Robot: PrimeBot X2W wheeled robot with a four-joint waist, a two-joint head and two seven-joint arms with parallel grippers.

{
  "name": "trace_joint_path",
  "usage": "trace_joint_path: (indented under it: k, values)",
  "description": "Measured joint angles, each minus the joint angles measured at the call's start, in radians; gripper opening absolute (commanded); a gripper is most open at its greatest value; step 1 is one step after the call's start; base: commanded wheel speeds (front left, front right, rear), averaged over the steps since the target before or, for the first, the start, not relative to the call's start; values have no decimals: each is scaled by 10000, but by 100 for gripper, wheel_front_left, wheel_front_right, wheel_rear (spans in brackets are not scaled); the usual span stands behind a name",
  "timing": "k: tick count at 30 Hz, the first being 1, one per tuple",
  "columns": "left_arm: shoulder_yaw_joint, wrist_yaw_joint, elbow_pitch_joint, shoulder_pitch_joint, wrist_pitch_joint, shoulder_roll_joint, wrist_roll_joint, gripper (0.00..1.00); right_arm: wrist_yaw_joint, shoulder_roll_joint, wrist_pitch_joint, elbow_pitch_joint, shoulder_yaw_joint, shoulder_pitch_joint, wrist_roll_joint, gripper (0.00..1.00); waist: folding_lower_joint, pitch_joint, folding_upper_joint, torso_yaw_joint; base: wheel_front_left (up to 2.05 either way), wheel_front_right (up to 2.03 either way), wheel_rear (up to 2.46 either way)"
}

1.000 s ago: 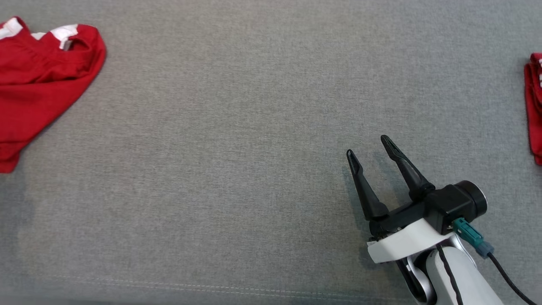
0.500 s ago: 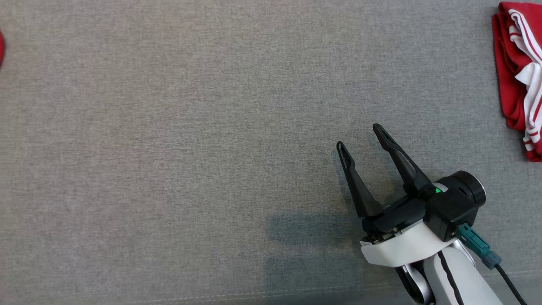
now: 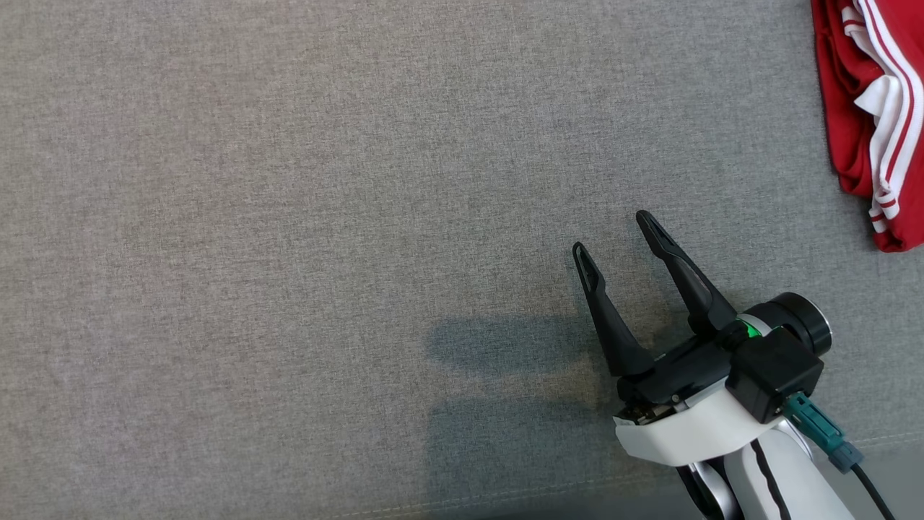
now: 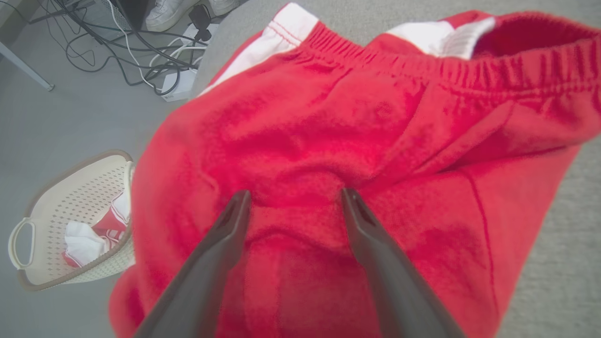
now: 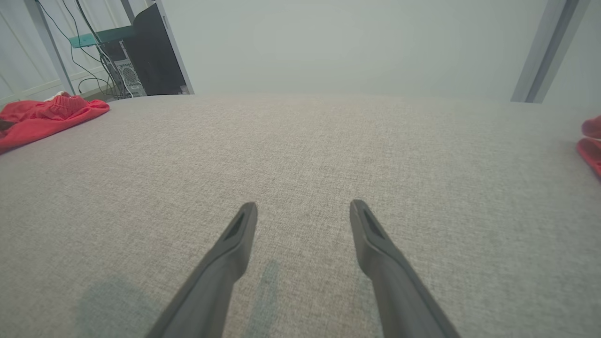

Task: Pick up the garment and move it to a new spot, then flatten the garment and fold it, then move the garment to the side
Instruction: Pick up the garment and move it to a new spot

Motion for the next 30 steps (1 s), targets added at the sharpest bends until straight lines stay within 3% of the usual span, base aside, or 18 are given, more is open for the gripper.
trace_joint_path:
  k: [1,2,3,15,18,25,30]
  values:
    - [-79,0,15,-26,40,-40,-36,65,0,2,0,0,2,3,0,100,0,-8,0,-5,0,0,0]
    - [-174,0,2,-38,102,-54,-42,11,0,6,0,-6,0,11,2,100,0,-26,0,-11,0,0,0]
    - [-242,-2,-12,-49,125,-63,-58,0,0,6,0,-6,0,25,2,100,0,-48,0,-13,0,0,0]
    - [-876,0,-1340,-203,-683,-130,-90,0,0,8,0,113,-171,192,190,100,0,-686,0,102,0,0,0]
    - [-895,0,-1862,-489,-830,-259,462,0,0,13,0,209,-278,193,247,100,0,-924,0,128,0,0,0]
    - [418,-2,-3593,-613,-834,-1394,1776,0,0,19,0,535,-562,245,449,100,0,-1593,0,136,0,0,0]
    - [1133,0,-4709,200,-861,-2253,2725,0,0,25,0,721,-692,475,537,100,0,-2006,0,-39,0,0,0]
